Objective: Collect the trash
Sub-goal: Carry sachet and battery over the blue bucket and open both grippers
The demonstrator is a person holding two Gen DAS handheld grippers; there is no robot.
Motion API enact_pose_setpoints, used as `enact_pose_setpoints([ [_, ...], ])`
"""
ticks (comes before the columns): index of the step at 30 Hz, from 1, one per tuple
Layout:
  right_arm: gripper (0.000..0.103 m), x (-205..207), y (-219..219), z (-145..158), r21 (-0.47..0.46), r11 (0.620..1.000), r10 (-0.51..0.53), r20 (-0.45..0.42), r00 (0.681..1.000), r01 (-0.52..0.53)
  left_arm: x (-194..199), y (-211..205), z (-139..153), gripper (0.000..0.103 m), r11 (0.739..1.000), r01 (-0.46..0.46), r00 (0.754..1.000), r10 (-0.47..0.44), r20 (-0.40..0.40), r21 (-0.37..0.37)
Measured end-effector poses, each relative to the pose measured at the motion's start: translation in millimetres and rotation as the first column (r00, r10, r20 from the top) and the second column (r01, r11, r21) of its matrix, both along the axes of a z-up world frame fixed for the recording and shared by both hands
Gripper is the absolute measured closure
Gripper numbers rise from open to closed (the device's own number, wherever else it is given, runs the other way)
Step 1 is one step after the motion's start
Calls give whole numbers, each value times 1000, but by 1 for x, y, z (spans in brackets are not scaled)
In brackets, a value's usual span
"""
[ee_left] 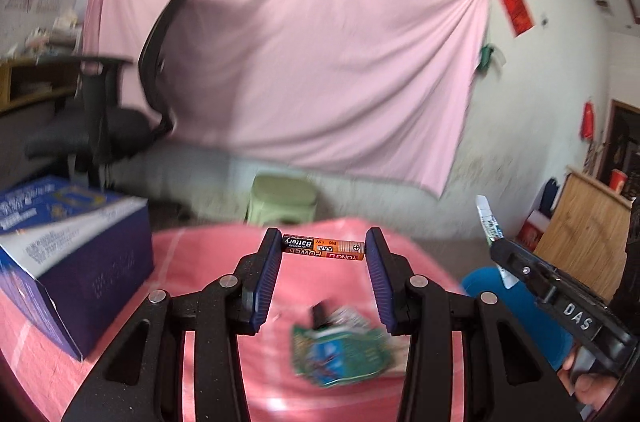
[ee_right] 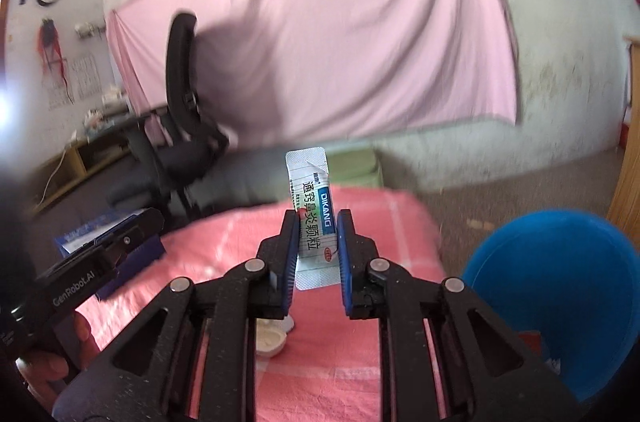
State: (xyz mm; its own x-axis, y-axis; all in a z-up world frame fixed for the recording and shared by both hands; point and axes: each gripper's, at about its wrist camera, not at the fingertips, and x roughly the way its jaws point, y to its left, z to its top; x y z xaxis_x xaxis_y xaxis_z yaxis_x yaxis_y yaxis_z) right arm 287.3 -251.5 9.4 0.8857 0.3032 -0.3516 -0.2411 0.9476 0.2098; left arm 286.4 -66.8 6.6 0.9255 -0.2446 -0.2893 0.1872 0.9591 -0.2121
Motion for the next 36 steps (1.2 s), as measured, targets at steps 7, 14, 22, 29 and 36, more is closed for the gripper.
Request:
enact_pose_setpoints([
  [7, 68, -35, -21, 31, 65, 993, -107, 225, 968, 95, -26, -33, 38, 66, 996, 76, 976, -83, 203, 44],
  [14, 68, -56, -67, 49, 104, 970, -241, 313, 919, 219, -28, -80, 62, 66, 983, 172, 943, -185, 276, 70],
  [22, 68, -57, -116, 50, 125, 926, -376, 232, 897, 356, -2, -139, 74, 66, 942, 335, 924, -331, 191, 12],
  [29, 68, -44, -151, 30, 101, 903, -424, 55, 904, 417, 39, -186, 63, 66, 895, 441, 895, -445, -44, -71],
  [36, 68, -25, -175, -2, 76, 889, -441, -118, 890, 451, 65, -220, 41, 66, 865, 471, 833, -501, -236, -174],
])
